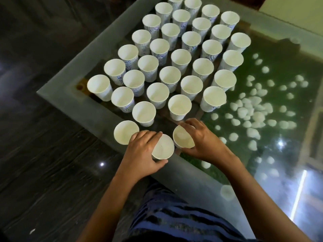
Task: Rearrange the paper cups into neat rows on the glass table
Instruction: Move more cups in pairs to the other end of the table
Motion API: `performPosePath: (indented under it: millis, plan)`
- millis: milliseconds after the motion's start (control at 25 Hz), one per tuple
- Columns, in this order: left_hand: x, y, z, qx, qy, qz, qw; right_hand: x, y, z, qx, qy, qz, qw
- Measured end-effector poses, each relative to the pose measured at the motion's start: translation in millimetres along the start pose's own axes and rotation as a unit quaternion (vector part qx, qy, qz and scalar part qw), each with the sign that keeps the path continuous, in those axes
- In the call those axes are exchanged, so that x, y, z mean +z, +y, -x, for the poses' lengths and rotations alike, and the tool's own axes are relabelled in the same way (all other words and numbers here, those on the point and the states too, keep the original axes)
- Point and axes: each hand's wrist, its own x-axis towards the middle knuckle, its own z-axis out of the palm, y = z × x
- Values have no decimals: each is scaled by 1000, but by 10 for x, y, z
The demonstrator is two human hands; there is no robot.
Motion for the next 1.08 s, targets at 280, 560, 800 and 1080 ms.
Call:
performPosePath:
  millis: [280, 560, 800, 1080]
  plan:
    - [257, 662, -424, 39, -50, 180, 982, -134, 514, 861, 154, 109, -108, 976]
    - [692, 2039, -716, 158, -119, 196, 960, -77, 1063, 2318, 332, 217, -161, 904]
    - [1265, 3570, -473, 295, -232, 196, 906, 86, 1359, 3796, 480, 273, -162, 818]
    - [1931, 4990, -172, 395, -277, 180, 857, 262, 1615, 5012, 555, 305, -159, 757]
